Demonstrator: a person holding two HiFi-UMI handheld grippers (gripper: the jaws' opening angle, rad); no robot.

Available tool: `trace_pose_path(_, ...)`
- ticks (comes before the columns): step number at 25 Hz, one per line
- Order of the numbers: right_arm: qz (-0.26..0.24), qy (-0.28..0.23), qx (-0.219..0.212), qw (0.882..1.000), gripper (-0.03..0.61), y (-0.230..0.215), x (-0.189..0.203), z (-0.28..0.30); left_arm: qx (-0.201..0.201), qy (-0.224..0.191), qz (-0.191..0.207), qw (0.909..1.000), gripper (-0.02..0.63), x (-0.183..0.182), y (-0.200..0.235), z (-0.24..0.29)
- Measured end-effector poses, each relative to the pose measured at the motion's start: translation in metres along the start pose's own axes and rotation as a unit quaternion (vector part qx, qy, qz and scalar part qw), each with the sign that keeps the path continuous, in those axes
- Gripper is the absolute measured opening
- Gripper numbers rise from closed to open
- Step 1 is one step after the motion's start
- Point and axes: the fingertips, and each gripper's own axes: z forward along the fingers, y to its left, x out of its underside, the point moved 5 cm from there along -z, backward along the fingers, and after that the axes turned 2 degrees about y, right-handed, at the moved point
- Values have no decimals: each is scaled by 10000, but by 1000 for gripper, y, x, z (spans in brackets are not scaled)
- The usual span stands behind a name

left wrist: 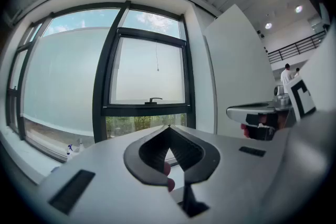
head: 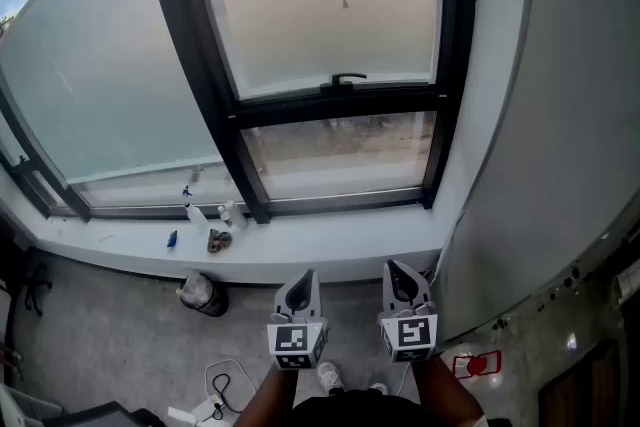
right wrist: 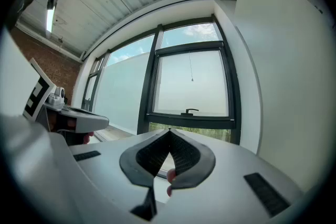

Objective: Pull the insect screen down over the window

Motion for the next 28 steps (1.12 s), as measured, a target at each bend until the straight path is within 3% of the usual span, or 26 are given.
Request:
trace_pose_path(12,-16,-40,-4,10000,2,-3,-1,-3,-150,26,-120,9998,2,-7,-4,-1)
trace_pose_path(24,80,59,101,9999,3,-8,4,1,18,-4,-3,10000,2,4,-4,8)
trace_pose_path(28,55,60,111,9999,2,-5,5,6,-54,2,-376,9993,2,-8,1,9)
